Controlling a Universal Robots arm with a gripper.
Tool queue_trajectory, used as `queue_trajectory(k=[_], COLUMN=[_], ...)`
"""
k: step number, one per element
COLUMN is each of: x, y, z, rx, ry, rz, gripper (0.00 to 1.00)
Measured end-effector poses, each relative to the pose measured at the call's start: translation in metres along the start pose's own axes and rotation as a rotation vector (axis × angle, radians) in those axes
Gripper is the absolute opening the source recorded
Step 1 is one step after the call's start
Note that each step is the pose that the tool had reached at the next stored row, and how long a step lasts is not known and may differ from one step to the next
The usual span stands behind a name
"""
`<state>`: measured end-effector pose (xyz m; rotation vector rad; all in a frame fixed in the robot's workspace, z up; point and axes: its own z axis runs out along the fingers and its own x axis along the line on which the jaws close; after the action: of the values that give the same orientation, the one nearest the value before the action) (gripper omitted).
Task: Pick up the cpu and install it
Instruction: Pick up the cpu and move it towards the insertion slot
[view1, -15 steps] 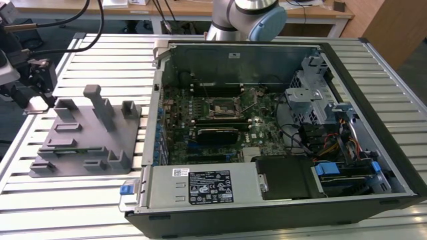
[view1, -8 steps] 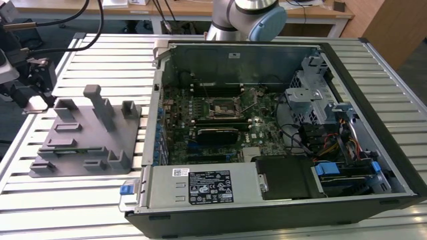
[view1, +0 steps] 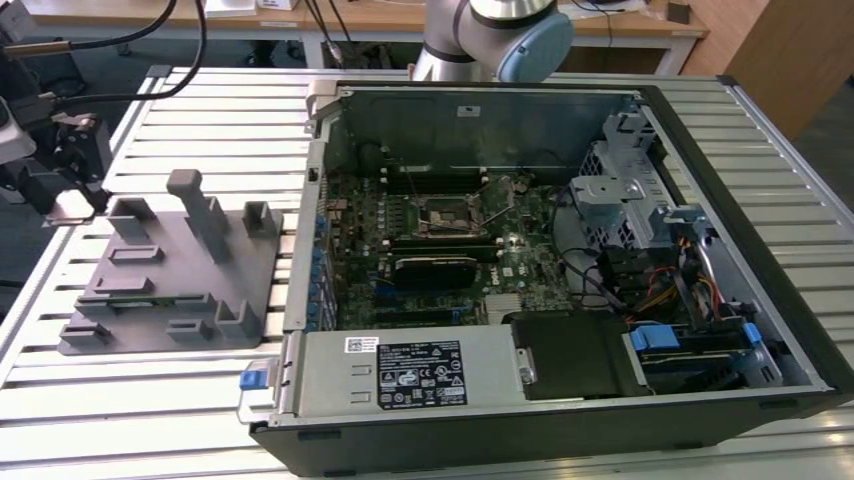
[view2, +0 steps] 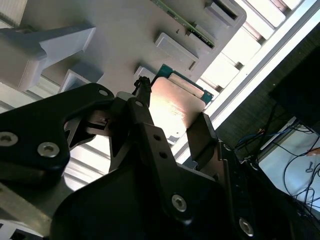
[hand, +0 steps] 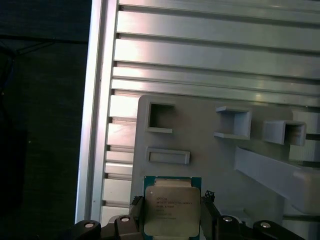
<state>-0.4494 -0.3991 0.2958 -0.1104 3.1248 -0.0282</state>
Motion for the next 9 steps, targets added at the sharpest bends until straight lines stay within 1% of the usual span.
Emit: queue_trajectory(k=[9], x=[-0.0001], y=[0.0], z=[-0.0038], rx=[0.0012], ry=[0.0], rz=[0.0], gripper=[0.54])
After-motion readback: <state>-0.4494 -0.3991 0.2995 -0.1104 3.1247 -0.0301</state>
